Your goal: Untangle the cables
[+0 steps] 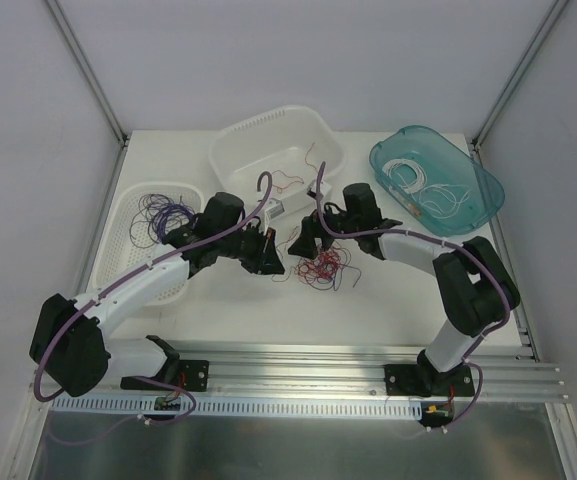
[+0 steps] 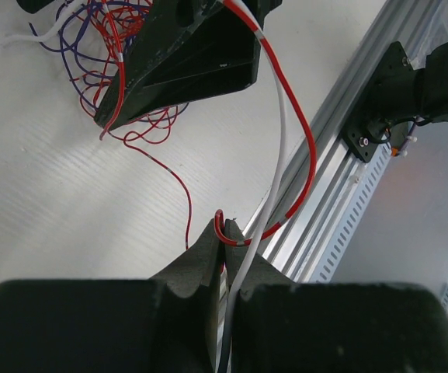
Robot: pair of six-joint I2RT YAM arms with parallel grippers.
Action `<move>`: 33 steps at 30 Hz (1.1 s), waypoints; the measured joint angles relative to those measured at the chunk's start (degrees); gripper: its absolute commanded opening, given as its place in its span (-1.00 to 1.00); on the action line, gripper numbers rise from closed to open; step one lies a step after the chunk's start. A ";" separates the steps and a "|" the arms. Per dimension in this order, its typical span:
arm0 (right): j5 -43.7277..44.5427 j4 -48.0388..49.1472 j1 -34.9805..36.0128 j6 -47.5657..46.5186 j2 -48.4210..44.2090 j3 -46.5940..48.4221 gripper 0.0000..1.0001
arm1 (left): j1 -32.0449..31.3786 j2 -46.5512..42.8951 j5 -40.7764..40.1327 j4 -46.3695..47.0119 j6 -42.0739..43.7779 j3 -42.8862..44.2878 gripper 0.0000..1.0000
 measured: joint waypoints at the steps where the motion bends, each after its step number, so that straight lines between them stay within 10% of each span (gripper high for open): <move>1: 0.33 0.81 0.42 0.22 0.00 0.00 0.66 | 0.00 -0.07 0.20 0.00 -0.13 0.00 -0.98; 24: 10.08 27.61 6.75 13.73 8.26 0.00 0.43 | -0.07 -0.26 1.75 -0.81 -2.34 0.00 -0.98; 29: 7.52 32.44 6.75 17.46 10.40 0.00 0.05 | -0.07 -0.26 1.81 -0.85 -3.19 0.00 -0.98; 33: 6.34 34.40 6.78 19.17 10.88 0.00 -0.76 | -0.07 -0.24 1.75 -0.87 -3.41 0.00 -0.97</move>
